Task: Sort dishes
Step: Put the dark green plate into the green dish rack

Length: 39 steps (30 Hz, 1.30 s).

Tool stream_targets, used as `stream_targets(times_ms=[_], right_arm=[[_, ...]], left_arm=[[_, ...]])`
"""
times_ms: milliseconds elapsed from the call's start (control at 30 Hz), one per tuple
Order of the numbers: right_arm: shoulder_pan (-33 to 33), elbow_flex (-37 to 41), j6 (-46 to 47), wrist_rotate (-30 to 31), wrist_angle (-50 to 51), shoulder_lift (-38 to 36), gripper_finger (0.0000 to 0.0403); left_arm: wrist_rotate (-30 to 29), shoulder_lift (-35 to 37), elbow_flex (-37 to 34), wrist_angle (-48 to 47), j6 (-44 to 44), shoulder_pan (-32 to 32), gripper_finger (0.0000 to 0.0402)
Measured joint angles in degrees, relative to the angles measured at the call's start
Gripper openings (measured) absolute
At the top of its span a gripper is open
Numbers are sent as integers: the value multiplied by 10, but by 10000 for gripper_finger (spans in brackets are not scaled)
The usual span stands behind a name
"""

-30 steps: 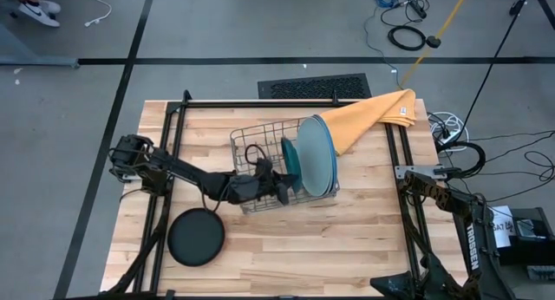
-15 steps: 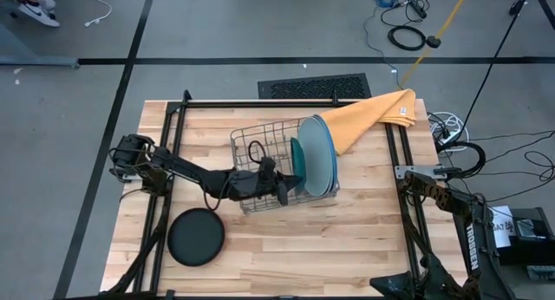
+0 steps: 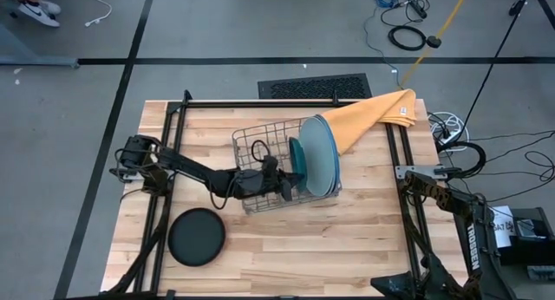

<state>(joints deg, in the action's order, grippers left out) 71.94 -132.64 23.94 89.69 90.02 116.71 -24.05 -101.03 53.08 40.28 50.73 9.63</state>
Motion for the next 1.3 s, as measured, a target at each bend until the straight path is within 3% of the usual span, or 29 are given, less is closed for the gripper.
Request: stream_targets(times_ms=[400, 900, 1300], right_arm=[[0, 0, 0, 0, 0, 0, 0], [0, 0, 0, 0, 0, 0, 0], [0, 0, 0, -1, 0, 0, 0]], left_arm=[[9, -5, 0, -4, 15, -6, 12], [20, -4, 0, -3, 45, -3, 154], [15, 34, 0, -8, 14, 14, 162]])
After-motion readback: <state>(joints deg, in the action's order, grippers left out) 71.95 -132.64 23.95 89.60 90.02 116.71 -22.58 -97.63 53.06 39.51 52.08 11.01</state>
